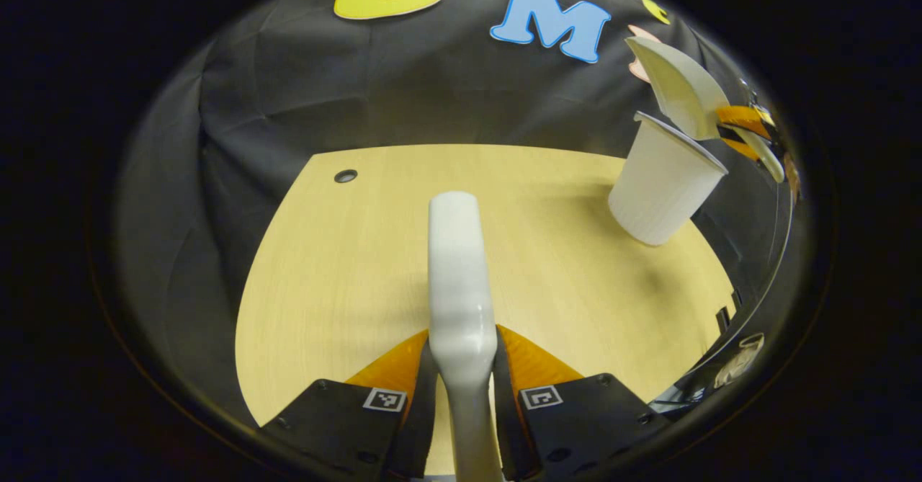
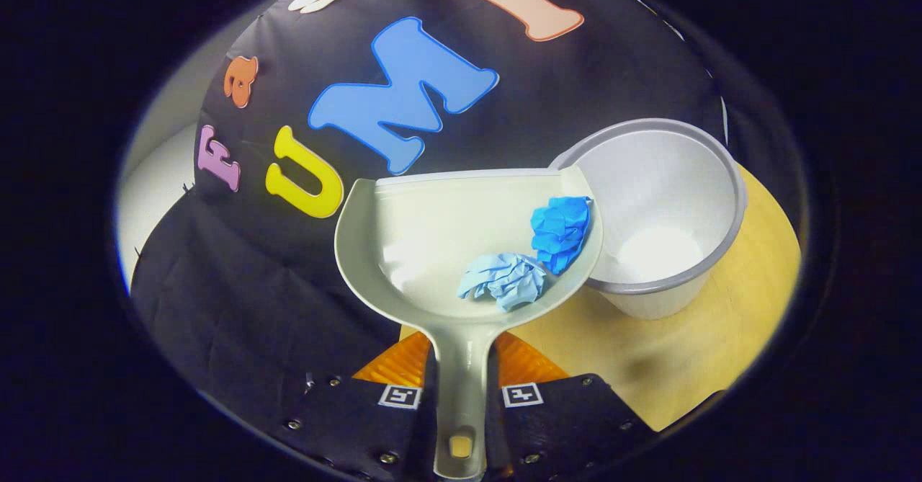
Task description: Pick up the small broom and dustpan from the desktop, sweep the trash into the dustpan with the broom, and then empty the trash into the garbage bin.
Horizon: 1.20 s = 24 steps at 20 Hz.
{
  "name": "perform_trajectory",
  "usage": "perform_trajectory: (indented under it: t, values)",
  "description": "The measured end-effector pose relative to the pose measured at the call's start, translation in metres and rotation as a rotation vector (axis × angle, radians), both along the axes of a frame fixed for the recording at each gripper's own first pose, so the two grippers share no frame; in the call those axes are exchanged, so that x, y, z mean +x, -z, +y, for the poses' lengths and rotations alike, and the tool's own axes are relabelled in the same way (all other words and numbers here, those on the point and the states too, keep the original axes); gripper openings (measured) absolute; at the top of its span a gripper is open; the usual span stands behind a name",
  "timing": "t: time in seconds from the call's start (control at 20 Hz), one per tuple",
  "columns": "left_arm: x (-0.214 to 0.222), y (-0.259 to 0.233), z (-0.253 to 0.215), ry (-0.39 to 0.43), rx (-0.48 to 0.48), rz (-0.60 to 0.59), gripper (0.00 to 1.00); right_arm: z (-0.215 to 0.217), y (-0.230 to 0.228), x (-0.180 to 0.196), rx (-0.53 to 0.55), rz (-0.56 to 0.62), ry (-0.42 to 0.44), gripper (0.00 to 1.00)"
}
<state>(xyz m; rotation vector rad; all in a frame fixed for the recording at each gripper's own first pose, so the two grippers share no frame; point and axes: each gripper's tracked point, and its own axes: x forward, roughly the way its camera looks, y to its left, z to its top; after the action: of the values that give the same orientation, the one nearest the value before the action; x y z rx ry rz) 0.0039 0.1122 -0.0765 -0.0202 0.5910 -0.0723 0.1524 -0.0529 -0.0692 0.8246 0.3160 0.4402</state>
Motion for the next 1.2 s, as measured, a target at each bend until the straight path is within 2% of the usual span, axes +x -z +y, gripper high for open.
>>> perform_trajectory:
  t: [0.3,0.5,0.7,0.85,1.1,1.2]
  values:
    - [-0.004,0.009,-0.014,0.015,0.008,0.015,0.46,0.006,-0.018,0.000,0.325,0.031,0.001,0.27]
    - [-0.001,0.011,-0.024,0.025,0.005,0.022,0.46,0.008,-0.026,-0.003,0.495,0.030,-0.007,0.27]
    - [0.002,0.015,-0.030,0.030,0.005,0.029,0.46,0.004,-0.038,-0.014,0.704,0.023,-0.063,0.26]
    - [0.005,0.018,-0.032,0.034,0.004,0.036,0.46,0.018,-0.040,-0.027,0.757,0.037,-0.100,0.26]
    - [0.008,0.018,-0.034,0.041,0.005,0.040,0.43,0.025,-0.042,-0.024,0.784,0.031,-0.100,0.26]
    - [0.010,0.019,-0.034,0.040,0.004,0.043,0.46,0.021,-0.040,-0.024,0.783,0.027,-0.098,0.26]
